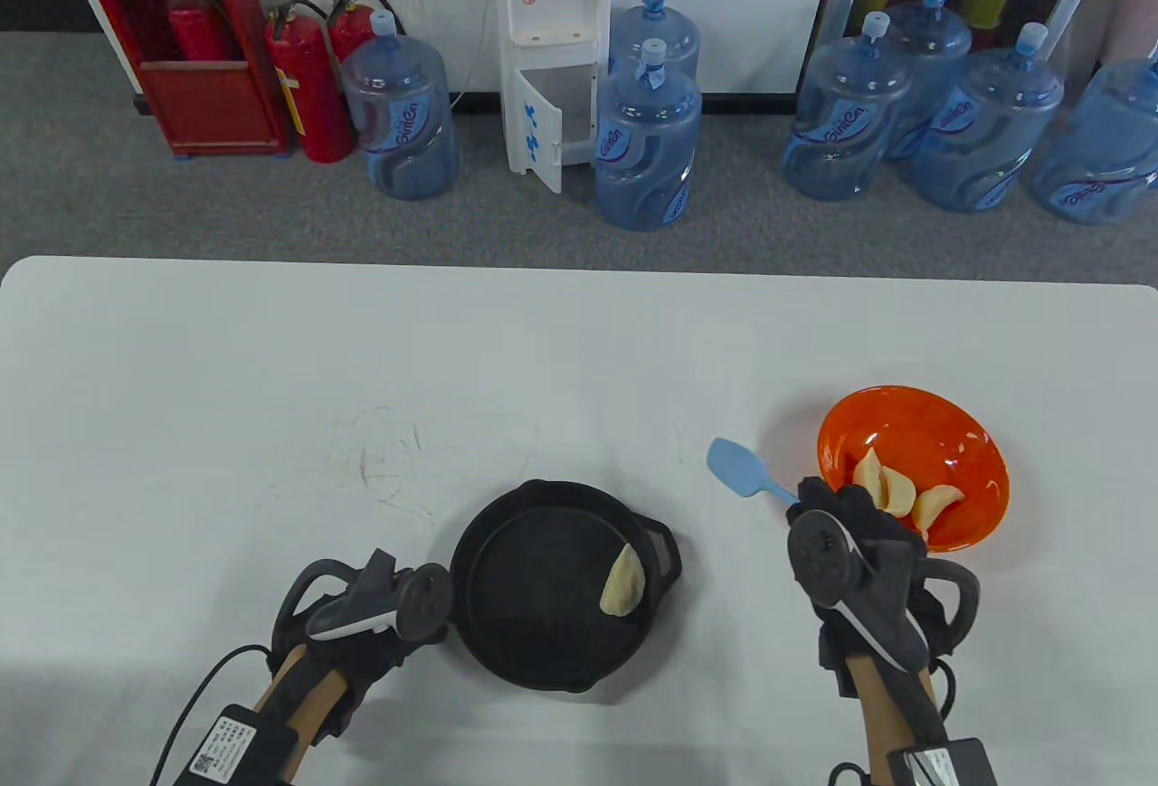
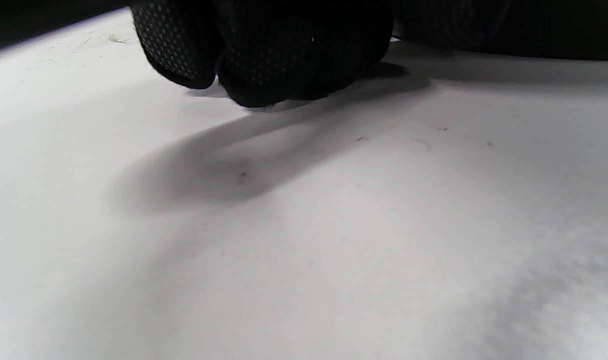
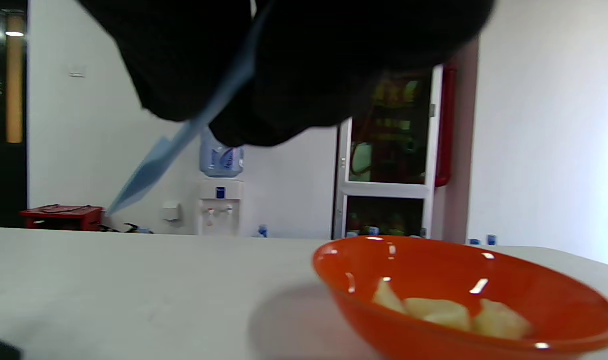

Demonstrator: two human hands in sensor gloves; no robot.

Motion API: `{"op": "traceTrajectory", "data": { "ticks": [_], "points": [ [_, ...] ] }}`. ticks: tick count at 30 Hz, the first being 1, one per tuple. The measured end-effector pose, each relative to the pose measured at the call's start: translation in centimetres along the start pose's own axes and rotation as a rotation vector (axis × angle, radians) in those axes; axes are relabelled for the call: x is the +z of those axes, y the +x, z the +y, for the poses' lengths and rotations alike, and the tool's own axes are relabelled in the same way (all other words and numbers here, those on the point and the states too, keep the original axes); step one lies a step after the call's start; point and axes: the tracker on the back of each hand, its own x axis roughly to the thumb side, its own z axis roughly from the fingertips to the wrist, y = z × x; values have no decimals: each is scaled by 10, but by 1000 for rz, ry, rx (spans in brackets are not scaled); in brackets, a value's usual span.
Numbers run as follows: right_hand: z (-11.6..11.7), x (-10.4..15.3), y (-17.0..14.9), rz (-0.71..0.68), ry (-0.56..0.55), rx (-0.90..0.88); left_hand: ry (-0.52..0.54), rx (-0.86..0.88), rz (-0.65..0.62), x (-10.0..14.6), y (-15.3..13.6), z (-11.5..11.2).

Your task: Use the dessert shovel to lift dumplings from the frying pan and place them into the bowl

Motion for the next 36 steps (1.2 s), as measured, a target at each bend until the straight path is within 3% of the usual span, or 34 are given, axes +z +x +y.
{"op": "traceTrajectory", "data": {
  "ticks": [12,23,36],
  "points": [
    [45,18,48,-199,-16,-27,1,-2,2,0,0,0],
    [50,24,54,-243,-21,113,3,-10,5,0,1,0],
    [53,24,51,-277,77,55,4,-10,8,0,1,0]
  ]
}}
